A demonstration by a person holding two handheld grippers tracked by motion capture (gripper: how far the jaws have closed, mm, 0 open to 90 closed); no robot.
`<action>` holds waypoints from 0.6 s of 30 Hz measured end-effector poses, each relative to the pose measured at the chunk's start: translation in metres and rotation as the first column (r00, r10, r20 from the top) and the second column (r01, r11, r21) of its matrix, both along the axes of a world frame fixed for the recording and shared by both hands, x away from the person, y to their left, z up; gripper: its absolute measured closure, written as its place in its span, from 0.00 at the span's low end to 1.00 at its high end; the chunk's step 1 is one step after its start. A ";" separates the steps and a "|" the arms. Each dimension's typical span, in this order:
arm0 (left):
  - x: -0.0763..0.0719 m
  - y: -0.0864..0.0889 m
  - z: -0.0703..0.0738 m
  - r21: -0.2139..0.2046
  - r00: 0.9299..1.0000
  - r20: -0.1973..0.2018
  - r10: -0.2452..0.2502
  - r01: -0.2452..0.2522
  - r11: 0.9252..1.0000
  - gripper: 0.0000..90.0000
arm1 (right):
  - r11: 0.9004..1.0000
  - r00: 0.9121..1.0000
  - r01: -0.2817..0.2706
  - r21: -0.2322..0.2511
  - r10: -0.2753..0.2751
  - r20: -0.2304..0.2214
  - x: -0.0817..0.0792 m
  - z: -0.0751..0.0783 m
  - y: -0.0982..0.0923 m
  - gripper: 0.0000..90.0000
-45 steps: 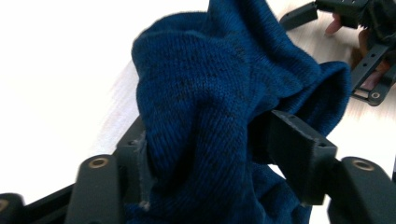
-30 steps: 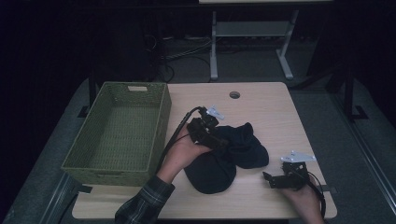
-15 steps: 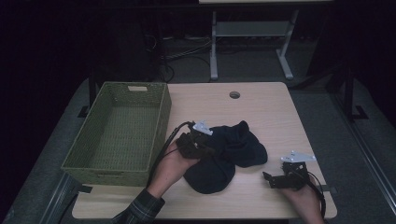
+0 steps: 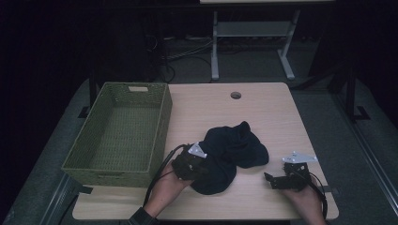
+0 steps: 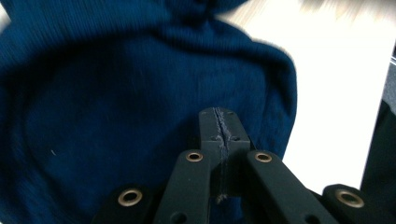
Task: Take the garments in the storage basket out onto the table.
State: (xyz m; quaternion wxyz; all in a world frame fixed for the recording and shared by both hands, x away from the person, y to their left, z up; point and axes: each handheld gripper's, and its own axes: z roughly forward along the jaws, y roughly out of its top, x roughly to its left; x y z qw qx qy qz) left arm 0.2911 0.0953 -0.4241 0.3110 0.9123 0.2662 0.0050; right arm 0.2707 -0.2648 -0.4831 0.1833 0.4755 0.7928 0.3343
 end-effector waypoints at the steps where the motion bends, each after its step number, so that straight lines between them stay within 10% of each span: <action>1: -0.001 0.001 -0.003 0.001 1.000 -0.004 0.002 -0.002 1.000 1.00 | 1.000 1.000 0.000 0.000 0.000 0.000 0.000 0.000 0.000 0.03; 18: -0.006 0.009 -0.028 0.028 1.000 -0.022 0.022 -0.021 0.999 1.00 | 0.999 0.999 -0.033 0.007 0.033 -0.004 0.000 0.008 0.002 0.09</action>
